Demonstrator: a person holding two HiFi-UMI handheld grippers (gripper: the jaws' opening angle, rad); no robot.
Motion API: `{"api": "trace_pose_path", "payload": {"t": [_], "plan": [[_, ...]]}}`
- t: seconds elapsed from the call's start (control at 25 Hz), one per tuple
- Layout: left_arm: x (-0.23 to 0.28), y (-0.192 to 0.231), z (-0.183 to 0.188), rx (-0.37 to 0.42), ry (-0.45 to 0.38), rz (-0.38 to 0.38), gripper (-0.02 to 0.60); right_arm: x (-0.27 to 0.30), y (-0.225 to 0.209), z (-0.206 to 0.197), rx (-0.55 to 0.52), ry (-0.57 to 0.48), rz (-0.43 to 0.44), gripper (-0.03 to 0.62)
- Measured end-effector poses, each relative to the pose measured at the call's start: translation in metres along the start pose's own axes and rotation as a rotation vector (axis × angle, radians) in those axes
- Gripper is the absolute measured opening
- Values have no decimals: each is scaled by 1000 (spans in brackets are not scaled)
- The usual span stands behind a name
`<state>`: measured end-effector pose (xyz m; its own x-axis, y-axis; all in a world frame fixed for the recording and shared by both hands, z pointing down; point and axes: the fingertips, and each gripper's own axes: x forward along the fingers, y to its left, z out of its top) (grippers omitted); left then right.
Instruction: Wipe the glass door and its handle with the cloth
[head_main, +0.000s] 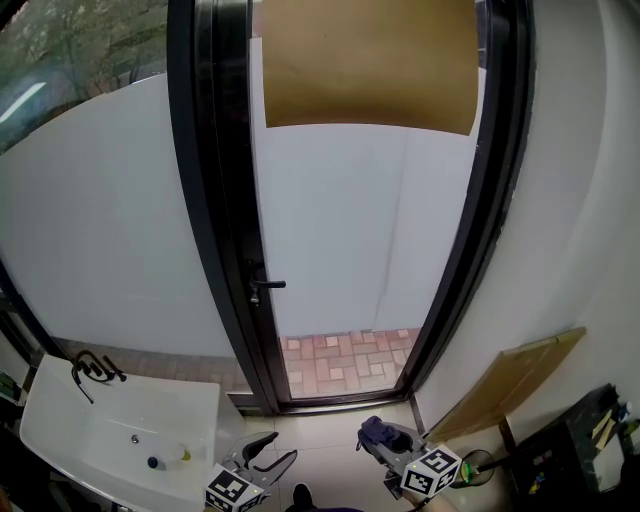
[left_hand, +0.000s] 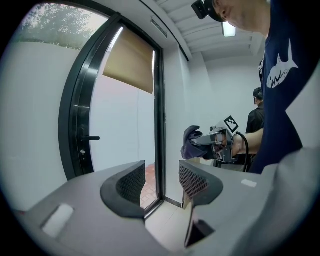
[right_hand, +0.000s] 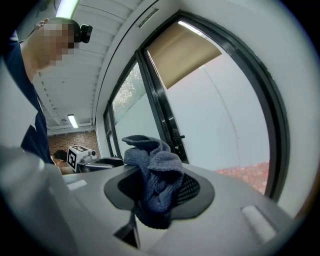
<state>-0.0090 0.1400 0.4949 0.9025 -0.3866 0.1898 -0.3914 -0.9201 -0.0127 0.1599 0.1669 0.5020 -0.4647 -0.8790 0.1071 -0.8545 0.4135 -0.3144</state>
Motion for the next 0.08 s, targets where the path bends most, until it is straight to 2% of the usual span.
{"api": "trace_pose_path", "payload": {"t": [0.08], "plan": [[-4, -13, 0, 3, -1, -2, 206, -9, 2, -4, 5, 1, 0, 140]]}}
